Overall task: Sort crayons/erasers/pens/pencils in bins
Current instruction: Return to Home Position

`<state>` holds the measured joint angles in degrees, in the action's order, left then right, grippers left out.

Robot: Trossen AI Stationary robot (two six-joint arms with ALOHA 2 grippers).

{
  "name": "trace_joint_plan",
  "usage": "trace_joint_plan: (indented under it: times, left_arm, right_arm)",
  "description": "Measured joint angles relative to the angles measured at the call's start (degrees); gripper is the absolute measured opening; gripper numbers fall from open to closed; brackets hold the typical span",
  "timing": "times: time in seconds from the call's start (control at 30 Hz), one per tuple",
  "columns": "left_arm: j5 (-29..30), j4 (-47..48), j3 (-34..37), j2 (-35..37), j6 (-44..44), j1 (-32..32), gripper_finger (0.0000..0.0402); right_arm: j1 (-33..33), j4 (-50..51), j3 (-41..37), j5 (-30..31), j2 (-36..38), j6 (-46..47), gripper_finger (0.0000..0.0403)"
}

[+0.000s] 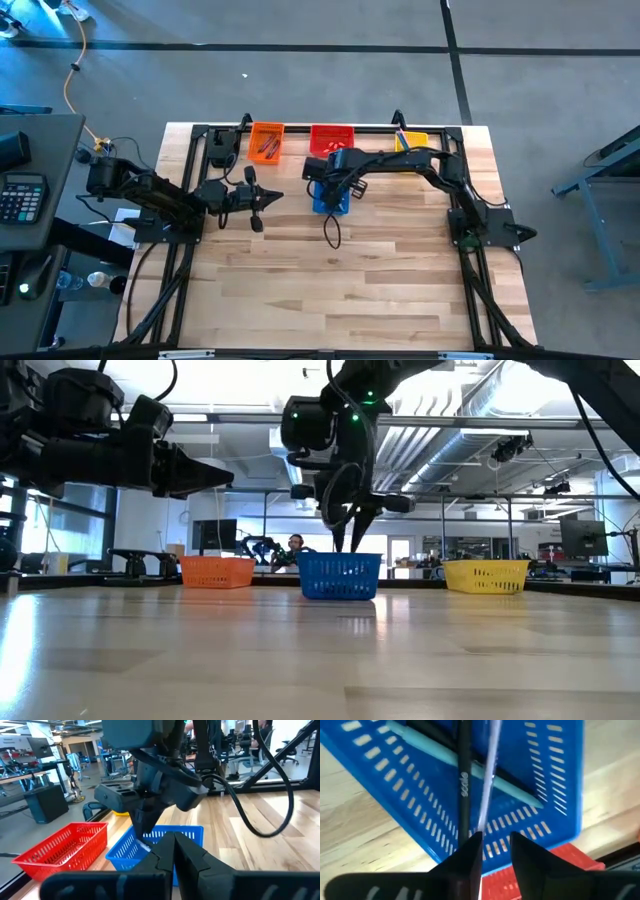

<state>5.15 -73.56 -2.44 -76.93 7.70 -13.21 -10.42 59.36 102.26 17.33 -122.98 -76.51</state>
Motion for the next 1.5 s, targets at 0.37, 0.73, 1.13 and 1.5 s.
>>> trace_joint_plan:
  times: [0.37,0.73,1.13,1.5]
  left_arm:
    - [-1.0,0.0,0.9,0.9,-0.6,-1.8,0.0000]
    - [-16.5,5.1,1.9,7.4,-7.0,-10.5,0.0000]
    - [-17.1,6.9,1.9,12.0,-7.3,-11.0,0.0000]
    - [-18.0,12.2,1.9,16.5,-6.6,-11.0,0.0000]
  right_arm:
    - [3.6,-0.6,0.1,2.5,4.2,16.7,0.0081]
    - [2.1,-22.4,-12.1,-16.1,15.8,38.1,0.0002]
    - [1.8,-89.1,-57.9,-13.9,33.9,59.6,0.0000]
    - [0.5,-101.9,-85.9,-2.7,61.3,65.7,0.0000]
